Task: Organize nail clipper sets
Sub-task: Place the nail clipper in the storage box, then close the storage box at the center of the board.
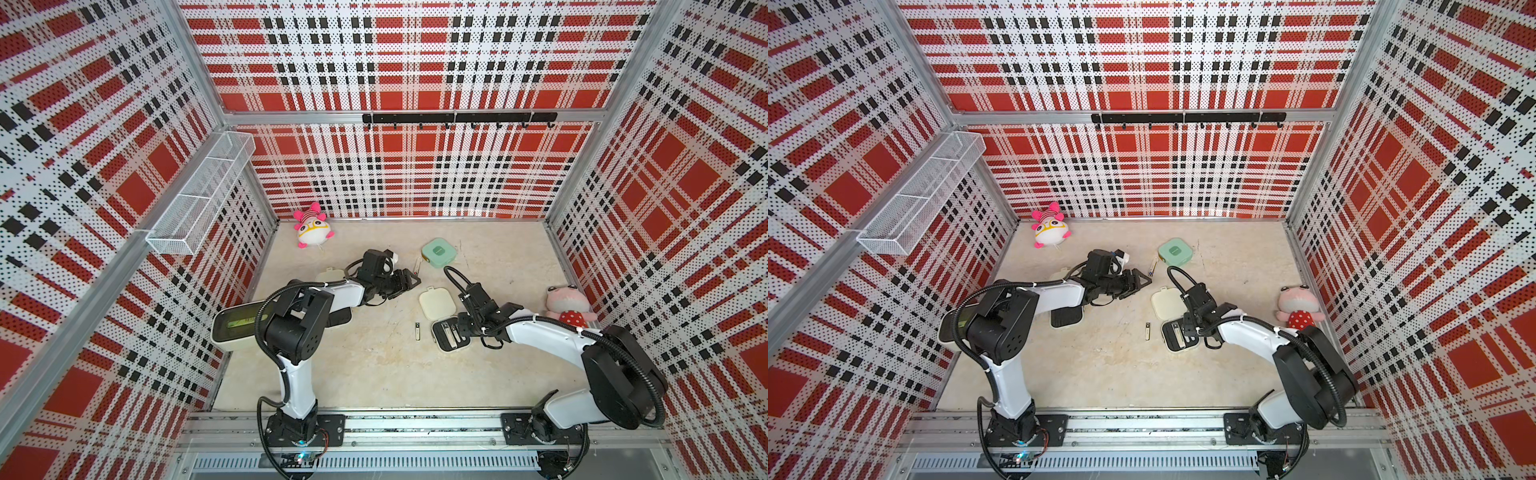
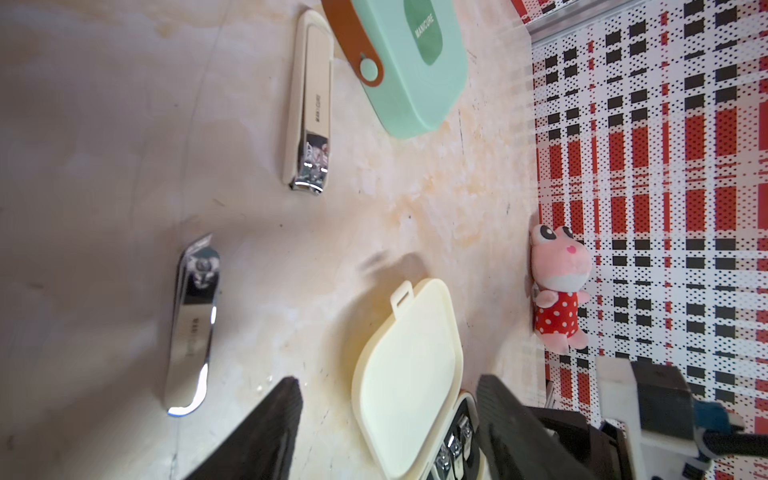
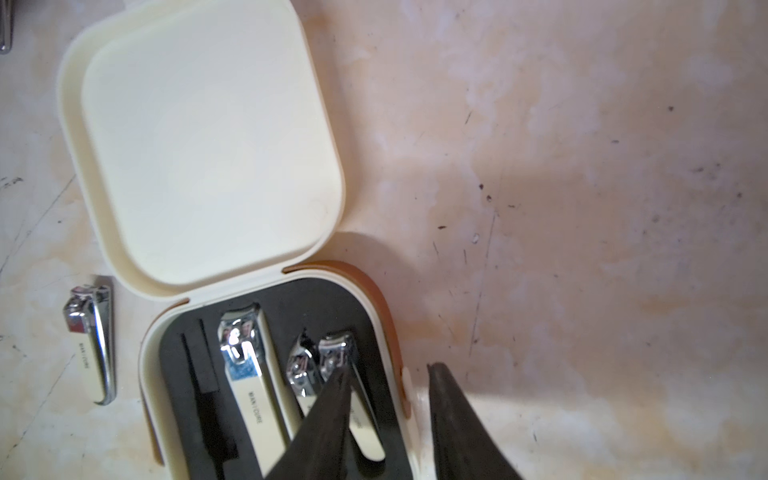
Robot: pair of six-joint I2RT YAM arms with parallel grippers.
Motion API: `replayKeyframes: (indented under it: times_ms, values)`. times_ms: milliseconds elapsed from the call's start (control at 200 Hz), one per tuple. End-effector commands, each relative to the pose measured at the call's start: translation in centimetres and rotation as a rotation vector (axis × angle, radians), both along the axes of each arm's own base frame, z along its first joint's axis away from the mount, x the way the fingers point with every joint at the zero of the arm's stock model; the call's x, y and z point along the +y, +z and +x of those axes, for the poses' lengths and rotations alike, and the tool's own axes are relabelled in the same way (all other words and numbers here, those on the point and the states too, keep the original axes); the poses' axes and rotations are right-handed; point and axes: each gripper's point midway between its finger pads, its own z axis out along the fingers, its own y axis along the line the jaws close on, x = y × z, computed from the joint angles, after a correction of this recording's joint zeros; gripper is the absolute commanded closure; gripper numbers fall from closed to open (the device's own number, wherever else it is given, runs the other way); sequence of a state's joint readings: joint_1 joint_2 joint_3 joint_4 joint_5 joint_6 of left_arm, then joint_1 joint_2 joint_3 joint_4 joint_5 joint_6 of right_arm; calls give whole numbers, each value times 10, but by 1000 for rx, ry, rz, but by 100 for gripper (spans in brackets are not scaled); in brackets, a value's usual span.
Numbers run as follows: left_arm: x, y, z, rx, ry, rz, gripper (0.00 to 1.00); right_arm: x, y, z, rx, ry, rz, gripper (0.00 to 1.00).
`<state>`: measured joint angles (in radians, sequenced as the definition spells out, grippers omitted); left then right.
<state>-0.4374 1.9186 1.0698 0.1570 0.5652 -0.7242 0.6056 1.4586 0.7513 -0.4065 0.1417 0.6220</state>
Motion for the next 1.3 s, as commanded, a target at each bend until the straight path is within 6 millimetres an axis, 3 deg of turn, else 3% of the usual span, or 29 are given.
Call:
replayKeyframes:
  times_ms: [0,411,681,802,927,1092,1298]
  values:
    - [-4,6,-2,-21,-30,-24,29,2,4,2,-1,1,7,64]
    - [-17,6,-10,-18,-81,-76,28,-3,-14,-6,33,-12,-3,65]
    - [-26,-7,-18,9,-116,-91,27,-6,-20,-10,44,-21,-13,66]
    - [-28,-11,-20,15,-124,-102,27,-3,-13,-8,33,-17,1,66]
    - [-29,-16,-21,21,-129,-102,27,3,7,-10,0,-9,37,62]
    - [-28,-26,-22,28,-136,-95,27,9,22,-32,-8,-4,59,62]
    - [-35,-19,-22,-20,-157,-158,27,19,18,-72,16,-6,96,72]
